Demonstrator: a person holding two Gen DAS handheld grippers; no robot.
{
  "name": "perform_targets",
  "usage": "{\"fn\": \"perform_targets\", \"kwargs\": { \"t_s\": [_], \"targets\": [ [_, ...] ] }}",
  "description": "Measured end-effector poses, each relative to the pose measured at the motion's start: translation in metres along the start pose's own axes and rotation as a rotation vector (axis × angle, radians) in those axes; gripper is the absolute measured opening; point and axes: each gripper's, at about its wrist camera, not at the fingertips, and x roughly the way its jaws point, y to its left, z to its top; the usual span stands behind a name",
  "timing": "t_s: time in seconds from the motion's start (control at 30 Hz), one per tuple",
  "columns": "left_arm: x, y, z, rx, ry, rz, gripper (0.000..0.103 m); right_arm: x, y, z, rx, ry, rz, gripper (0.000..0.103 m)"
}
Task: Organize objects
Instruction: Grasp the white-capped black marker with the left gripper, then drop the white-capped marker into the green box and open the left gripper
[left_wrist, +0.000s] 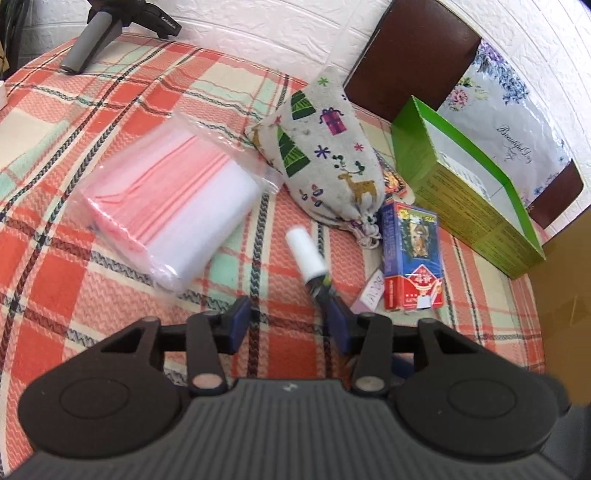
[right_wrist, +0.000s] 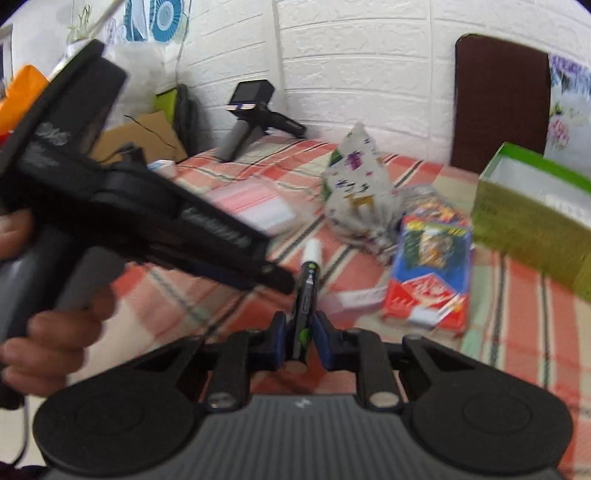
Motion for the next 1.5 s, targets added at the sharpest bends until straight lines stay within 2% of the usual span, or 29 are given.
{"fn": "perform_targets", "kwargs": {
  "t_s": [0.1,0.2,0.27,0.47,0.63,0.8,1.0,1.17,1.33,1.43,1.5],
  "targets": [
    [0.002,-0.004,-0.003,0.012,0.005,0.019,0.049,0.001,0.006,-0.010,0.024,0.031,0.061,0.016],
    [0.001,-0.016,-0.010,0.065,-0.006,0.073,0.047,0.002,0.012,-0.016,-0.009,0.020,0.043,0.018],
    [0.002,-0.023,-0.016,0.109,-0.021,0.128,0.032,0.005,0.012,-0.016,-0.001,0.042,0.033,0.024],
    [-0.003,-0.030,-0.022,0.116,-0.035,0.153,0.029,0.000,0.011,-0.023,0.011,0.037,0.061,0.019],
    [-0.017,-0.048,-0.014,0.132,-0.076,0.147,0.029,-0.015,0.010,-0.020,0.018,-0.042,0.043,0.019],
    [-0.019,-0.082,-0.002,0.200,-0.109,0.143,0.028,-0.029,0.002,-0.015,0.022,-0.127,-0.014,0.019],
    [-0.009,-0.140,0.025,0.321,-0.157,0.111,0.028,-0.048,-0.038,-0.004,0.074,-0.236,-0.100,0.019],
    [0.015,-0.195,0.054,0.410,-0.187,0.063,0.028,-0.062,-0.085,0.013,0.115,-0.306,-0.195,0.018],
    [0.044,-0.245,0.080,0.469,-0.190,0.011,0.025,-0.061,-0.143,0.032,0.171,-0.344,-0.278,0.018],
    [0.069,-0.268,0.092,0.497,-0.171,-0.006,0.028,-0.054,-0.179,0.045,0.199,-0.364,-0.334,0.018],
    [0.084,-0.276,0.098,0.505,-0.179,0.024,0.030,-0.044,-0.201,0.053,0.197,-0.372,-0.431,0.029]
  ]
}}
